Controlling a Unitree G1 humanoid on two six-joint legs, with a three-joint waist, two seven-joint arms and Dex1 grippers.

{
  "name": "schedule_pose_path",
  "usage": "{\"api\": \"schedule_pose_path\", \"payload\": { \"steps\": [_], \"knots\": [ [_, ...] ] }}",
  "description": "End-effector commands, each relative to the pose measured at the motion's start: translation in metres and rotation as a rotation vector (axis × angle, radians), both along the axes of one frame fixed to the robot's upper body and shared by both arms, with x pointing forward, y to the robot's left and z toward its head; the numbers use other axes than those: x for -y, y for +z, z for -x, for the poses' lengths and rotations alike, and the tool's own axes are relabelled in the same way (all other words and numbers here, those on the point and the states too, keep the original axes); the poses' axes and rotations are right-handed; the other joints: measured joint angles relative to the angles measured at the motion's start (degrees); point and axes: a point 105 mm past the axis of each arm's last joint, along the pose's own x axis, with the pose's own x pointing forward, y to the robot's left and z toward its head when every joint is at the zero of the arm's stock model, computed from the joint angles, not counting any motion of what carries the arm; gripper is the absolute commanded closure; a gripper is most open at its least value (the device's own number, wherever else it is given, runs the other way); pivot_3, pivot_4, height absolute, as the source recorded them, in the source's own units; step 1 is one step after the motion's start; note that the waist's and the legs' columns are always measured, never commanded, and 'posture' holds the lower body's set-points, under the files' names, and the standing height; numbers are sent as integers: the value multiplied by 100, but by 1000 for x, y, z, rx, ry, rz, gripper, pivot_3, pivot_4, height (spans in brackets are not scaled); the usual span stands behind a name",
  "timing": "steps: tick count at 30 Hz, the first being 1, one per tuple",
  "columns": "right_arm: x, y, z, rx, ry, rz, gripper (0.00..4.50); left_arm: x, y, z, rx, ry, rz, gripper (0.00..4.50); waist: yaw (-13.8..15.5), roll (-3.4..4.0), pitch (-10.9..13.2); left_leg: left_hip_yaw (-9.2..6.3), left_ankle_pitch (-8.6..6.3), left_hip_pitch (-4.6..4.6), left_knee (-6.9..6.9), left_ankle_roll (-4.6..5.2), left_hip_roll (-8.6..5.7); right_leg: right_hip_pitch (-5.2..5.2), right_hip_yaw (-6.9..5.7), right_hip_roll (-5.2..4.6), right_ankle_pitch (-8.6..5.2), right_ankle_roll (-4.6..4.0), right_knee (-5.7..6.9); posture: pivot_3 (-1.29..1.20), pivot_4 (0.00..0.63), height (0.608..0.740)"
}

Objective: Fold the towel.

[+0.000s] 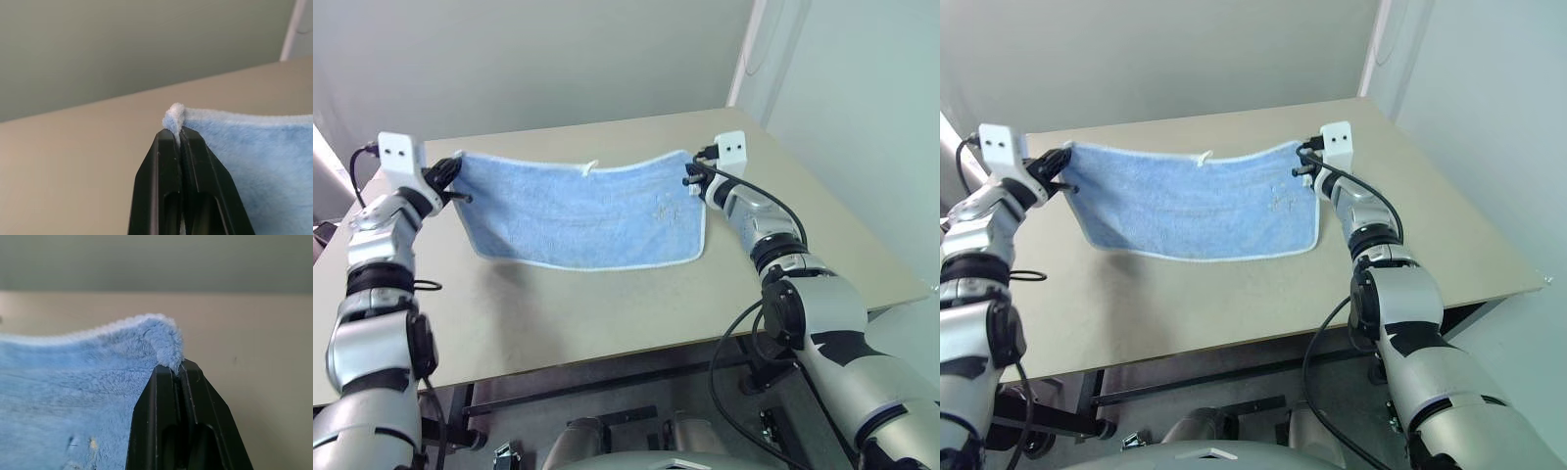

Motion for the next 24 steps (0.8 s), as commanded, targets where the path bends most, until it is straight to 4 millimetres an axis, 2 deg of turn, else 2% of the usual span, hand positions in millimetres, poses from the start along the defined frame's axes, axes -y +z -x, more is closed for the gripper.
{"api": "schedule_pose_path", "payload": {
  "steps": [1, 4, 6, 8, 10, 12, 16, 19, 24],
  "knots": [
    [17, 67, -4, 232, -113, 20, 4500, 4, 38, -7, 124, 47, -44, 4482, -2, -2, -1, 0, 0, -21, 3, 0, -2, -21, 1, -3, 3, 2, 4, 0, 0, 740],
    [19, 79, 1, 339, -123, 79, 4500, 4, 44, -5, 170, 40, -49, 4482, -22, -4, -2, 3, 1, -42, -4, -2, -6, -48, 5, -15, 6, 4, 8, 0, 0, 740],
    [16, 74, 6, 383, -78, 83, 4500, -2, 44, 0, 198, 38, -29, 4482, -47, -4, -3, 5, 1, -42, -14, -2, -7, -52, 5, -16, 5, 4, 6, 0, 0, 740],
    [13, 62, 12, 401, -12, 71, 4500, -7, 37, 6, 201, 19, -48, 4482, -102, -10, -6, 5, 2, -42, -15, -2, -7, -50, 4, -13, 5, 4, 5, 0, 0, 740],
    [11, 44, 21, 423, 52, 66, 4500, -5, 18, 14, 163, -50, -126, 4482, -167, -15, -10, 5, 2, -37, -12, -1, -8, -42, 4, -11, 6, 5, 7, 0, 0, 740],
    [12, 21, 31, 420, 94, 65, 4500, -1, -4, 25, 120, -168, -138, 4482, -193, -14, -10, 6, 1, -26, -8, 1, -9, -27, 5, -10, 7, 7, 7, 0, 0, 740],
    [20, -12, 52, 430, 136, 34, 4500, -5, -35, 50, 52, -288, -178, 4482, -231, -14, -8, 3, 3, -27, 8, 0, -7, -29, 4, -4, 9, 6, 21, 0, 0, 740],
    [26, -34, 74, 416, 209, 13, 4500, -12, -50, 69, 23, -327, -175, 4482, -264, -14, -9, -2, 4, -27, 14, -3, -4, -29, 5, -4, 10, 4, 29, 0, 0, 740],
    [44, -53, 114, 328, 293, -41, 4500, -28, -63, 100, -11, -317, -163, 4482, -265, -14, -10, -6, 4, -23, 16, -3, -2, -26, 10, -16, 9, 4, 33, 0, 0, 740]
  ]
}}
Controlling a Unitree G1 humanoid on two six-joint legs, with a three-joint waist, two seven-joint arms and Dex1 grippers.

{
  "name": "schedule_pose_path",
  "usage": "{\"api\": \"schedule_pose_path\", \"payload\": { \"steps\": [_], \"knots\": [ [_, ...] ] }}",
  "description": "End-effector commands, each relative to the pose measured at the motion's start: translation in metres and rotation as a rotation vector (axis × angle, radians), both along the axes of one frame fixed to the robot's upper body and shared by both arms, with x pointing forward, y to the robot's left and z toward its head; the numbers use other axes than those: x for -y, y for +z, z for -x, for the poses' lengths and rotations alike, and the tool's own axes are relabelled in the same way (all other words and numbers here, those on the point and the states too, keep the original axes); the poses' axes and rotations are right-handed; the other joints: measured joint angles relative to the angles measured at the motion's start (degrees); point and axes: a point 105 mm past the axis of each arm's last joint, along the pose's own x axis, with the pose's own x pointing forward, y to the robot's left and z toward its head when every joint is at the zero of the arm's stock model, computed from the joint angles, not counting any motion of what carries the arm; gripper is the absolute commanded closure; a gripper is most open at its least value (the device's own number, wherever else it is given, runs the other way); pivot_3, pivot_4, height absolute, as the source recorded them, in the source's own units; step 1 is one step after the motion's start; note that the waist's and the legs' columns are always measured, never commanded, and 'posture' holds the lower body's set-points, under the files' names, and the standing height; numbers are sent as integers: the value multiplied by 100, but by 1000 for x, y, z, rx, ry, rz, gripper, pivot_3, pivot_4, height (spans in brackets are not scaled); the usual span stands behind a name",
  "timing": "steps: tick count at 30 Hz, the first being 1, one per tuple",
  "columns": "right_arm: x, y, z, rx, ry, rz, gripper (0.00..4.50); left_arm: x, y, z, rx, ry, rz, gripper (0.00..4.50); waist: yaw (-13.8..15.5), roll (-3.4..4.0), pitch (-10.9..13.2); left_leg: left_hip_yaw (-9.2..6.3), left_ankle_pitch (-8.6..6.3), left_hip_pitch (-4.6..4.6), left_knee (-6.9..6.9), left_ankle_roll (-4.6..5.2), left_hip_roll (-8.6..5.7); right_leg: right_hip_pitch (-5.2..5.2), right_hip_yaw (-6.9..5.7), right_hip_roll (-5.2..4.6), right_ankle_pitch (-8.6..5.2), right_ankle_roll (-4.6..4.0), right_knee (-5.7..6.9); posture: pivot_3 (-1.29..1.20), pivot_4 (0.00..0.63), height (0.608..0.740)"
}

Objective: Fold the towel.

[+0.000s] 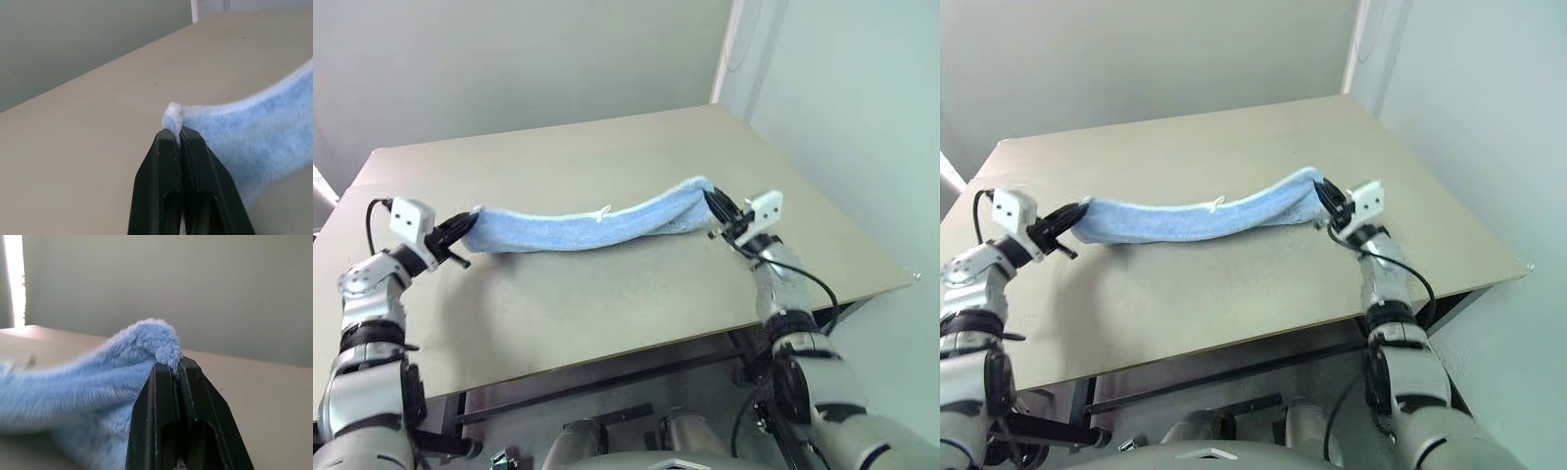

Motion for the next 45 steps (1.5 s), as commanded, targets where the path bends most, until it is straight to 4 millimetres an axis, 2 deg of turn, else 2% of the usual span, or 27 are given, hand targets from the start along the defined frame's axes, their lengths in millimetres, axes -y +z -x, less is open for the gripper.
{"api": "schedule_pose_path", "payload": {
  "steps": [1, 6, 10, 13, 16, 19, 25, 29, 34, 39, 41, 42, 45],
  "knots": [
    [10, 19, 17, 7, 57, -27, 4500, -13, 19, 14, 59, 18, 2, 4482, 24, 1, 0, 0, 0, 0, 2, 0, 0, 1, 0, 0, 0, 0, 1, 0, 0, 740],
    [20, -2, 52, -158, 134, -27, 4500, -20, -1, 45, -35, 30, 25, 4482, 143, 1, -1, 1, -1, 21, 4, -2, 6, 12, 10, 7, -12, -18, -1, 0, 0, 740],
    [20, -13, 83, -242, 231, -33, 4500, -21, -19, 74, -134, 23, 46, 4482, 274, 4, -2, 2, -4, 43, 1, -5, 12, 42, 9, 1, -38, -41, -13, 0, 0, 740],
    [21, -25, 101, -320, 281, -14, 4500, -25, -31, 89, -213, 38, 37, 4482, 345, 3, -2, 5, -13, 48, 2, -18, 13, 57, 6, -4, -48, -28, -25, 0, 0, 740],
    [23, -29, 110, -348, 290, -12, 4500, -31, -40, 100, -270, 41, 25, 4482, 437, 2, -2, 11, -16, 50, 3, -19, 15, 67, 1, -11, -49, -26, -39, 0, 0, 740],
    [23, -29, 111, -369, 297, -5, 4500, -32, -37, 98, -275, 39, 38, 4482, 474, 2, -2, 11, -16, 41, 3, -19, 18, 67, -9, -15, -49, -26, -48, 0, 0, 740],
    [27, -23, 78, -309, 184, -26, 4500, -21, -30, 69, -210, 26, 61, 4482, 473, 2, -2, 11, -16, 22, 2, -19, 20, 53, -29, -20, -49, -27, -50, 0, 0, 740],
    [23, -32, 65, -346, 195, -28, 4500, -12, -32, 48, -184, 24, 66, 4482, 478, -1, -5, 11, -15, 25, -3, -17, 17, 49, -31, -20, -35, -47, -50, 0, 0, 740],
    [15, -49, 36, -361, 131, 21, 4500, -8, -37, 24, -162, 68, 78, 4482, 465, -5, -7, 13, -6, 15, -5, 3, 15, 31, -30, -12, -21, -23, -42, 0, 0, 740],
    [11, -53, 20, -358, 96, 14, 4500, -6, -45, 16, -176, 83, 79, 4482, 464, -5, -7, 15, -6, 48, -5, 2, 13, 59, -30, -9, -20, -25, -41, 0, 0, 740],
    [8, -58, 20, -372, 111, 40, 4500, -5, -49, 14, -190, 86, 91, 4003, 466, -6, -8, 15, -6, 52, -5, 2, 13, 63, -30, -9, -20, -25, -41, 0, 0, 740],
    [6, -60, 21, -384, 130, 46, 4009, -4, -52, 15, -200, 82, 86, 3772, 468, -7, -8, 14, -6, 55, -5, 2, 13, 67, -30, -9, -20, -24, -41, 0, 0, 740],
    [1, -57, 20, -389, 169, 14, 3125, -1, -58, 16, -225, 65, 86, 2770, 461, -7, -8, 13, -6, 64, -6, 2, 13, 75, -28, -9, -21, -24, -40, 0, 0, 740]
  ]
}}
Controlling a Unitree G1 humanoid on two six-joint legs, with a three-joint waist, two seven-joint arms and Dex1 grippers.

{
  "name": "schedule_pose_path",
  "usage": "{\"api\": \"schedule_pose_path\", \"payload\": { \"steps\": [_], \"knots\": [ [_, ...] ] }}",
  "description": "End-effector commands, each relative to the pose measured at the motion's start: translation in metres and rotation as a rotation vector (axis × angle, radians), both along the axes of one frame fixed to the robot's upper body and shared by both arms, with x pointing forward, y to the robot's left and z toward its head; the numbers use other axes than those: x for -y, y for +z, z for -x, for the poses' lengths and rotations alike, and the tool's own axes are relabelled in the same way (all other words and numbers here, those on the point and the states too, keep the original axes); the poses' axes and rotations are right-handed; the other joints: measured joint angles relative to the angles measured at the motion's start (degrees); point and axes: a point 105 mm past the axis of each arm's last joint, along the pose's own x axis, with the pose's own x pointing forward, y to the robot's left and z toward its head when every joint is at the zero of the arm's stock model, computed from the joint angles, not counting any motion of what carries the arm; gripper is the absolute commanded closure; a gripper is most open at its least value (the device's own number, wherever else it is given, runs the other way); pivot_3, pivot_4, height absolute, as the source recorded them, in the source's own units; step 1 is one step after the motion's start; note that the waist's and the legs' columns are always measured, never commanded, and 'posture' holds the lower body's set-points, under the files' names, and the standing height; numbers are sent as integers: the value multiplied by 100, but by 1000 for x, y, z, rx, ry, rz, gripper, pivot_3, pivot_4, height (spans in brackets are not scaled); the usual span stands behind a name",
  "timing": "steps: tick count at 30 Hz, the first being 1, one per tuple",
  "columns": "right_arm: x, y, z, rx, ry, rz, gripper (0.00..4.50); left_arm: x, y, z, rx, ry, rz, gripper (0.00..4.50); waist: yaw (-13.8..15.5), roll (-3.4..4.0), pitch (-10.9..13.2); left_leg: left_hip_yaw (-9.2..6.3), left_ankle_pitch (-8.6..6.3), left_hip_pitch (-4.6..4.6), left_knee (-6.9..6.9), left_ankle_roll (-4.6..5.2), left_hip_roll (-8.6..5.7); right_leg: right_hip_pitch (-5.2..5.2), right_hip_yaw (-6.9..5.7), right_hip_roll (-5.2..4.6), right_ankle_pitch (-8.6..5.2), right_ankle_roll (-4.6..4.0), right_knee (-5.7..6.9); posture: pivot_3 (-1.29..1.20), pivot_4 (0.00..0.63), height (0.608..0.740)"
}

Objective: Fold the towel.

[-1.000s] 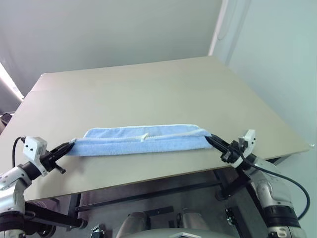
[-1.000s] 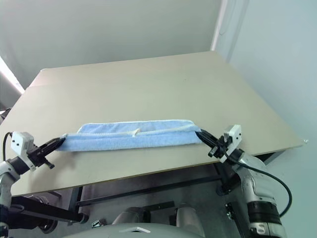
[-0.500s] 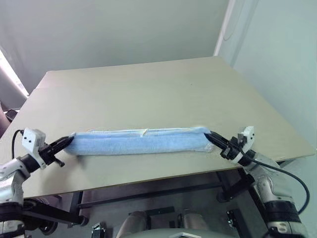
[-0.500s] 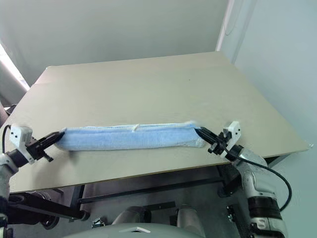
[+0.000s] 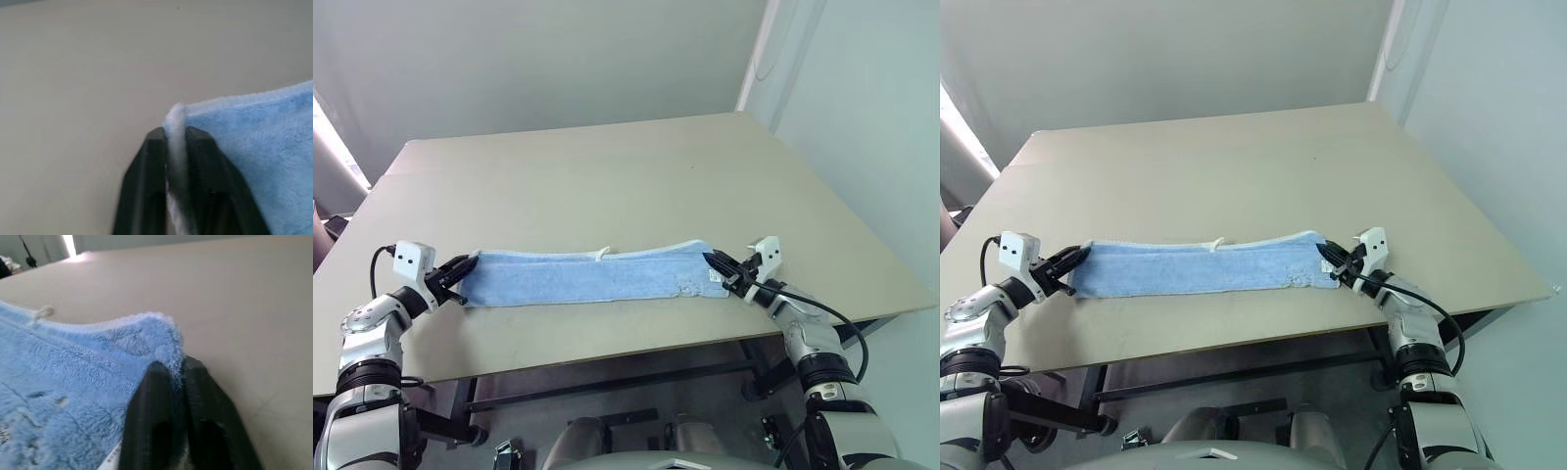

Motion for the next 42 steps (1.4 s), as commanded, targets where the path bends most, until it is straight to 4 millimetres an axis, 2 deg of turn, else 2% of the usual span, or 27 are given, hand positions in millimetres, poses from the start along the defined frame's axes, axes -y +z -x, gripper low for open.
{"api": "schedule_pose_path", "payload": {
  "steps": [1, 3, 6, 8, 9, 12, 16, 20, 22, 25, 30, 36, 42],
  "knots": [
    [-8, 19, -9, 51, 38, -39, 2764, 2, 10, -6, 40, -22, -18, 2414, -4, 0, 0, 0, 0, 3, 0, 0, 0, 2, 0, 0, 0, 0, 1, 0, 0, 740],
    [-9, 23, -13, 61, 29, -52, 1978, 0, 14, -9, 68, 8, -27, 1676, -11, 0, 0, 0, 0, 4, 2, 0, 1, 4, 1, 0, -1, -2, 2, 0, 0, 740],
    [-1, 35, -21, 68, -30, -57, 887, -13, 31, -20, 160, 129, -52, 618, -1, 0, 0, -3, -1, 8, 2, -1, 1, 5, 3, 0, -2, -3, 4, 0, 0, 740],
    [11, 44, -29, 59, -109, -61, 181, -15, 38, -23, 167, 146, -37, 605, 9, -1, 0, -6, -1, 7, 3, -1, 1, 5, 4, 0, -1, -2, 4, 0, 0, 740],
    [17, 47, -32, 22, -137, -78, 17, -10, 41, -22, 177, 107, -27, 605, 9, 0, 0, -6, -1, 7, 2, -1, 0, 5, 4, 0, -1, -1, 4, 0, 0, 740],
    [27, 53, -33, -119, -162, -88, 17, 9, 53, -14, 196, -39, 4, 605, 0, 0, 0, -4, -1, -5, -2, 0, -6, -6, 8, -6, -1, 0, 0, 0, 0, 740],
    [33, 65, -23, -321, -142, -135, 17, 25, 80, -3, 232, -149, 69, 605, -2, 0, 0, -4, -2, -55, 0, 3, -2, -56, 11, -6, -2, -3, 4, 0, 0, 740],
    [38, 79, -11, -479, -112, -297, 17, 50, 87, 15, 197, -272, 77, 605, -26, 1, 0, -1, -1, -76, 6, 3, 1, -78, 13, -5, -8, -17, 11, 0, 0, 740],
    [34, 80, 8, -636, -13, -384, 17, 65, 86, 28, 161, -348, 88, 605, -21, 2, 0, 4, -1, -76, 5, 4, 0, -76, 16, -6, -10, -20, 6, 0, 0, 740],
    [33, 83, 29, -696, 78, -454, 17, 75, 77, 42, 102, -401, 62, 605, 4, 2, 0, 5, -3, -81, 5, 7, 0, -75, 15, -7, -11, -21, -3, 0, 0, 740],
    [30, 63, 54, -856, 121, -478, 17, 83, 52, 59, 12, -467, -20, 605, 7, 2, 0, 7, -4, -75, 13, 7, 2, -63, 10, -8, -12, -22, -4, 0, 0, 740],
    [26, 54, 66, -936, 127, -501, 17, 90, 38, 61, -12, -496, -39, 605, -8, 4, 2, 13, -5, -78, 14, 6, 4, -66, 9, -12, -13, -21, -6, 0, 0, 740],
    [13, 44, 59, -972, 120, -542, 17, 97, 36, 54, 1, -504, -28, 605, -1, 4, 2, 13, -4, -79, 11, 7, 4, -70, 8, -11, -12, -20, -6, 0, 0, 740]
  ]
}}
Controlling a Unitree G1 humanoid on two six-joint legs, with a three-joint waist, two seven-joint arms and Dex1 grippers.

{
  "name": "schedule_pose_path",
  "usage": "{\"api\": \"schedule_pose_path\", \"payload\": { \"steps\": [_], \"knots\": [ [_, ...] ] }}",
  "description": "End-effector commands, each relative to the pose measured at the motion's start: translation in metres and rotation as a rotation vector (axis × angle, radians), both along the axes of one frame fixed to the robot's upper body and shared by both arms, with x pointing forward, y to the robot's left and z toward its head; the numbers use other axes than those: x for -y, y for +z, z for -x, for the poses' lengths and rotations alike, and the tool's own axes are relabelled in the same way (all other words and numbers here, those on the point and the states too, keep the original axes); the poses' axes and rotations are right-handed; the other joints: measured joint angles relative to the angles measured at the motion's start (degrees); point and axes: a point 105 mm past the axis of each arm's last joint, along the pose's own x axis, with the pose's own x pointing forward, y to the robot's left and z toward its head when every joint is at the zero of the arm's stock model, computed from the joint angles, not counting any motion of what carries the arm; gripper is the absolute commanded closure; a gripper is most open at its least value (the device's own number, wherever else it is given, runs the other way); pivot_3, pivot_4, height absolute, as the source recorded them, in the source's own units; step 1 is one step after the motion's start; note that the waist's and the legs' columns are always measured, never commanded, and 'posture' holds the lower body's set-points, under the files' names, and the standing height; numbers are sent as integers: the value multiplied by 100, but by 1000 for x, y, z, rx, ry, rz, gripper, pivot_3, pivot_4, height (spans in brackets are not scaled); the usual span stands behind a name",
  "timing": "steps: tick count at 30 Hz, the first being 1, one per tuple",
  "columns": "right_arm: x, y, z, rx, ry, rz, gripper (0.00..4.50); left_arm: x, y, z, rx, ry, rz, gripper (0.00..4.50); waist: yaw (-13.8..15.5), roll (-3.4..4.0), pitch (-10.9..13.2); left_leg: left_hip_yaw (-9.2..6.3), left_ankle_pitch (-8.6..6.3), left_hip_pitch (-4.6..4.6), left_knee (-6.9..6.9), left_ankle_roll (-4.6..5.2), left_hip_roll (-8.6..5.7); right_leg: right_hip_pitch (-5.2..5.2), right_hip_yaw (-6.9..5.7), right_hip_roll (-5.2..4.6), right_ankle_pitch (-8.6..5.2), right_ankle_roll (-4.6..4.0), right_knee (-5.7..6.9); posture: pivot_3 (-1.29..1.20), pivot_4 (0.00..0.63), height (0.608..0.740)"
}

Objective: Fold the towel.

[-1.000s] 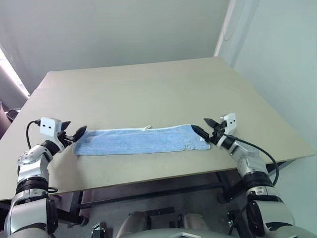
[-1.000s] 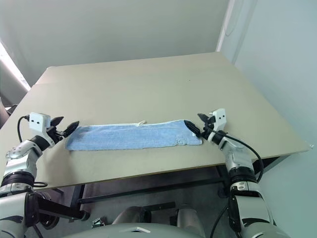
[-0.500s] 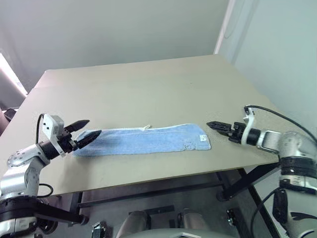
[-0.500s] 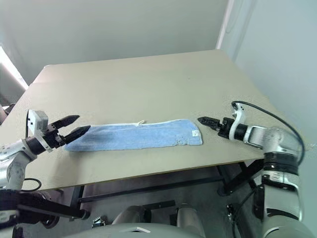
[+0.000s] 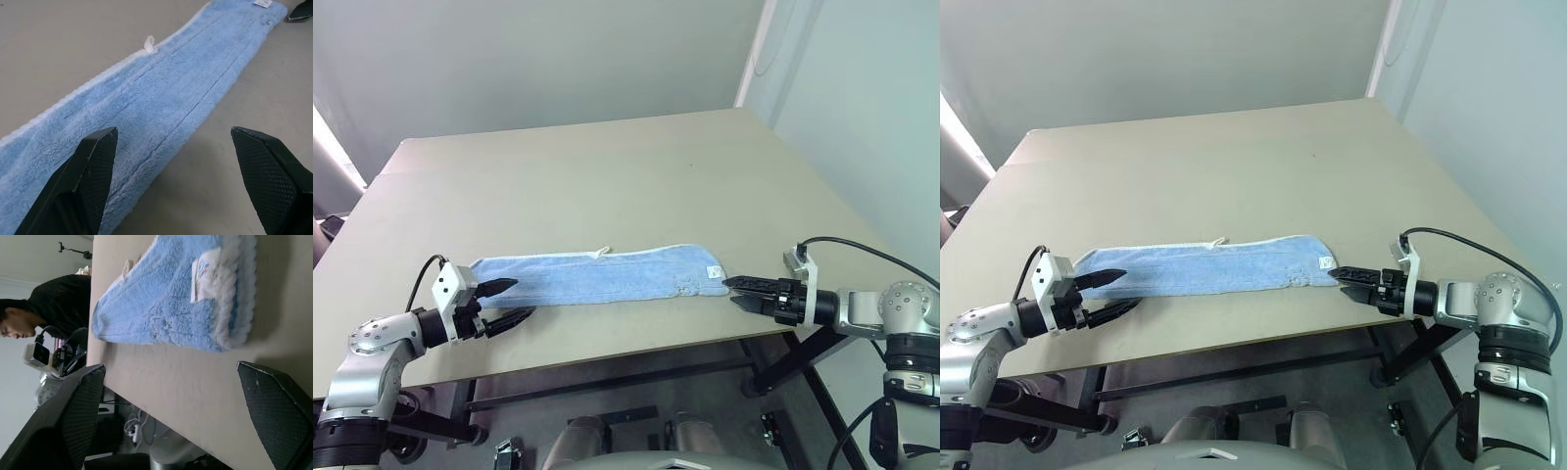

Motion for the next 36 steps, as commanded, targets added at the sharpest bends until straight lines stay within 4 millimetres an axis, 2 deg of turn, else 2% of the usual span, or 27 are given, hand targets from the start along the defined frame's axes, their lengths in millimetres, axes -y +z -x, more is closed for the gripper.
{"api": "schedule_pose_path", "payload": {
  "steps": [1, 5, 12, 15, 22, 25, 26, 29, 33, 36],
  "knots": [
    [-8, 9, -12, 40, -12, -20, 17, 4, 6, -6, 43, -16, -15, 605, -5, -1, -1, 1, 0, 0, 1, 0, 0, 1, 0, 0, 0, 0, 0, 0, 0, 740],
    [-11, 2, -31, 29, -92, -12, 17, 9, 3, -7, 38, -32, -16, 605, -24, -2, -1, 1, 0, 3, 2, 0, 0, 2, 1, 3, 2, 2, 1, 0, 0, 740],
    [-7, -11, -41, 6, -168, 30, 17, 8, 3, -7, 40, -26, -30, 605, -20, -8, -5, 1, 0, 18, 7, 0, 1, 21, 1, 4, 4, 5, 0, 0, 0, 740],
    [-8, -11, -40, 23, -148, 30, 625, 6, 2, -7, 41, -24, -35, 605, -19, -6, -4, 2, -7, 46, 7, -12, 0, 53, 0, 1, -8, 25, -5, 0, 0, 740],
    [-5, -12, -50, 35, -212, 13, 3252, 5, 4, -12, 51, -13, -34, 605, -24, -7, -4, -1, -4, 37, 0, -6, 1, 41, -4, -1, -8, 25, -6, 0, 0, 740],
    [13, -11, -46, 46, -242, 34, 4337, 3, 4, -14, 56, -4, -34, 605, -21, -23, -13, 0, -1, 39, 1, -2, 1, 46, -3, 0, 5, 7, -15, 0, 0, 740],
    [23, -11, -44, 48, -254, 54, 4457, 3, 5, -15, 57, 0, -37, 605, -18, -21, -12, 0, -2, 47, 3, -2, 0, 60, -3, -1, 6, 9, -24, 0, 0, 740],
    [55, -10, -33, 64, -269, 135, 4457, 1, 4, -18, 62, 10, -40, 605, 61, 8, -8, -8, -13, 50, 1, -9, 0, 79, -17, -2, 10, 46, -85, 0, 0, 740],
    [122, -1, -23, 99, -364, 320, 4457, 2, 2, -18, 61, 17, -34, 605, 201, 9, -9, 2, -22, 10, 8, 19, -13, 71, -26, -23, 21, 31, -114, 0, 0, 740],
    [145, 12, -23, 192, -316, 481, 4457, 3, -1, -19, 56, 20, -32, 605, 220, 12, -10, 21, -31, -7, 0, 51, -18, 56, -22, -30, 19, 43, -124, 0, 0, 740]
  ]
}}
